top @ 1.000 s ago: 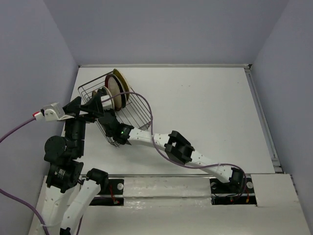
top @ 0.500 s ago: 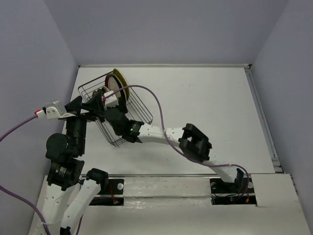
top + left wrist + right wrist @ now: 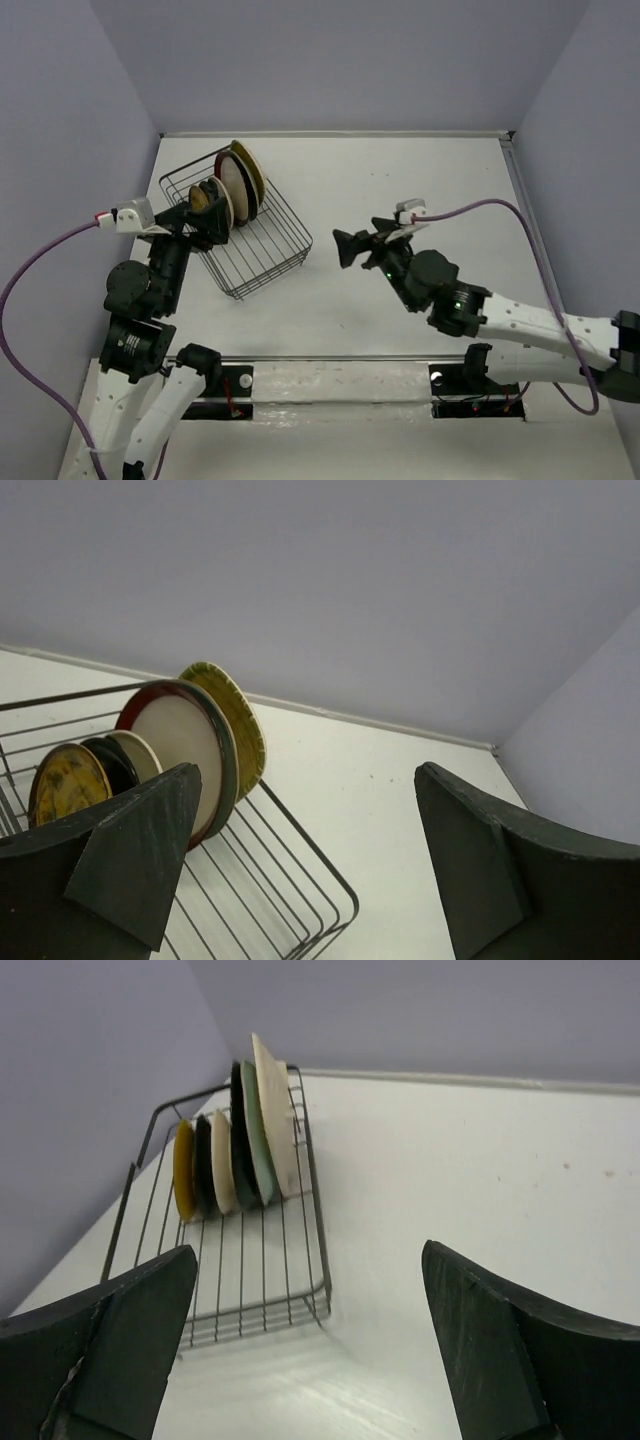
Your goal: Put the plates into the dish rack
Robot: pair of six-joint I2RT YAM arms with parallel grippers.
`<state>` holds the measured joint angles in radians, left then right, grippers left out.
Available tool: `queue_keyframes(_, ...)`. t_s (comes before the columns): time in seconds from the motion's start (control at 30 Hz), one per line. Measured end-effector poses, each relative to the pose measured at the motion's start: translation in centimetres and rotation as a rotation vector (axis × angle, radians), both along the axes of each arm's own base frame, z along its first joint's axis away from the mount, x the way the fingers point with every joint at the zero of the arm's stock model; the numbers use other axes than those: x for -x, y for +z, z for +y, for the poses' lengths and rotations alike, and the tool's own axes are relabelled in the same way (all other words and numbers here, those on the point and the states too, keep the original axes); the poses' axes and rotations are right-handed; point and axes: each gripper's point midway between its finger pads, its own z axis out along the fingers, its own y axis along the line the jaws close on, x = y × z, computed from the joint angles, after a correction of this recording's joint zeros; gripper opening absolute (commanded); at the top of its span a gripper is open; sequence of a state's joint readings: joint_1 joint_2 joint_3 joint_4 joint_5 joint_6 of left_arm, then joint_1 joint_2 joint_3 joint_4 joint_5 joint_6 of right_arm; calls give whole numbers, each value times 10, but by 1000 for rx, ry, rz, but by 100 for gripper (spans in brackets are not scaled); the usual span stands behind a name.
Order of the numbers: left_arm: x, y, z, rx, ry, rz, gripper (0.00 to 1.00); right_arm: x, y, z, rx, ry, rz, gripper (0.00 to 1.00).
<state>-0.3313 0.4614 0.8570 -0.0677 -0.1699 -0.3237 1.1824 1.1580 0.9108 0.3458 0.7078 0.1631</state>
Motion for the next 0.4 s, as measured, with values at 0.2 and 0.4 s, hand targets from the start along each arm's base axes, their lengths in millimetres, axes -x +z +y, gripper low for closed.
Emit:
queue_keyframes(0.2, -3, -30, -19, -20, -94, 74, 99, 38, -29, -120, -145, -87, 70, 100)
queue_keyframes(0.4, -4, -57, -38, 3, -190, 133, 99, 61, -19, -182, -384, -109, 77, 100)
